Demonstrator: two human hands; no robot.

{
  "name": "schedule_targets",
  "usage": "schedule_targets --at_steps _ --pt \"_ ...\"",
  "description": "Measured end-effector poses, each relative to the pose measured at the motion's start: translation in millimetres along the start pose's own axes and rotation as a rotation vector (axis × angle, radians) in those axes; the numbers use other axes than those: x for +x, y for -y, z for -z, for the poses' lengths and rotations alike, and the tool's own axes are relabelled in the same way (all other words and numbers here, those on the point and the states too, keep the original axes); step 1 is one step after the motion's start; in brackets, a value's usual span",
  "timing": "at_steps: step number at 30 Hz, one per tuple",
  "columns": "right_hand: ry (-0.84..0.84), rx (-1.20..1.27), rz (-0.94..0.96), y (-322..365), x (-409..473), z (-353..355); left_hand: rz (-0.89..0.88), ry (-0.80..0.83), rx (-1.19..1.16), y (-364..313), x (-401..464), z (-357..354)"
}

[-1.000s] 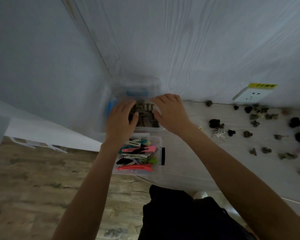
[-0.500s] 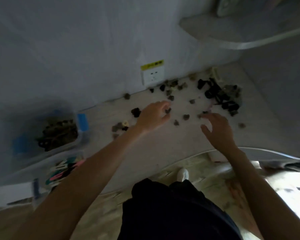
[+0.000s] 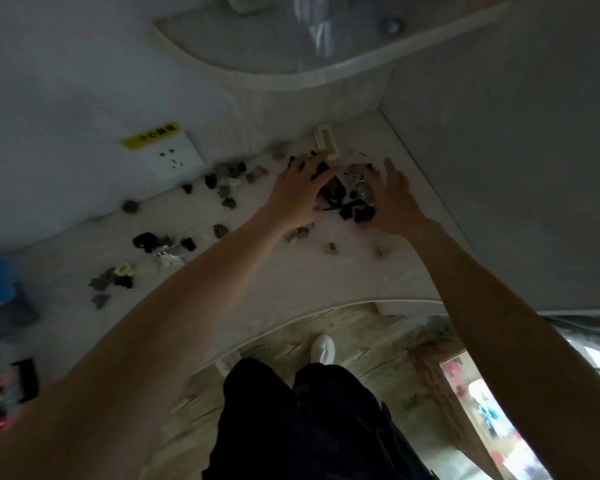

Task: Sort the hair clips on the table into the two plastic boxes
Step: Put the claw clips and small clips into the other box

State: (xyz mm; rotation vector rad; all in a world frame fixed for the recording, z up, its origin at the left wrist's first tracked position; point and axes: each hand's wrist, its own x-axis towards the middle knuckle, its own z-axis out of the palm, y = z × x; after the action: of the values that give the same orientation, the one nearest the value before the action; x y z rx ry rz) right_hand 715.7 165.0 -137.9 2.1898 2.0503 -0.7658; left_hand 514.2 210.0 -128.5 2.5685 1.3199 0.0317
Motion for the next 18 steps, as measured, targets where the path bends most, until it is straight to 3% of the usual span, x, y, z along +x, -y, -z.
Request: schedule_targets --at_steps 4,8,13,18 --pt "0.061 -0.005 0.081 0.8 12.4 -0.1 0.057 0.074 -0.035 -10.9 9.6 -9.9" --pt "-0.016 0.073 0.178 3.7 7.7 -15.0 0.043 -0.012 -0.046 0.6 -3.8 -12.8" --pt "-0.180 0.283 0.232 7.1 5.0 -19.2 0.175 0.027 -0.090 7.9 -11.9 -2.0" --pt "-0.252 0.196 0.303 12.5 8.3 -11.2 0.229 -0.002 -0.022 12.7 -18.1 -0.8"
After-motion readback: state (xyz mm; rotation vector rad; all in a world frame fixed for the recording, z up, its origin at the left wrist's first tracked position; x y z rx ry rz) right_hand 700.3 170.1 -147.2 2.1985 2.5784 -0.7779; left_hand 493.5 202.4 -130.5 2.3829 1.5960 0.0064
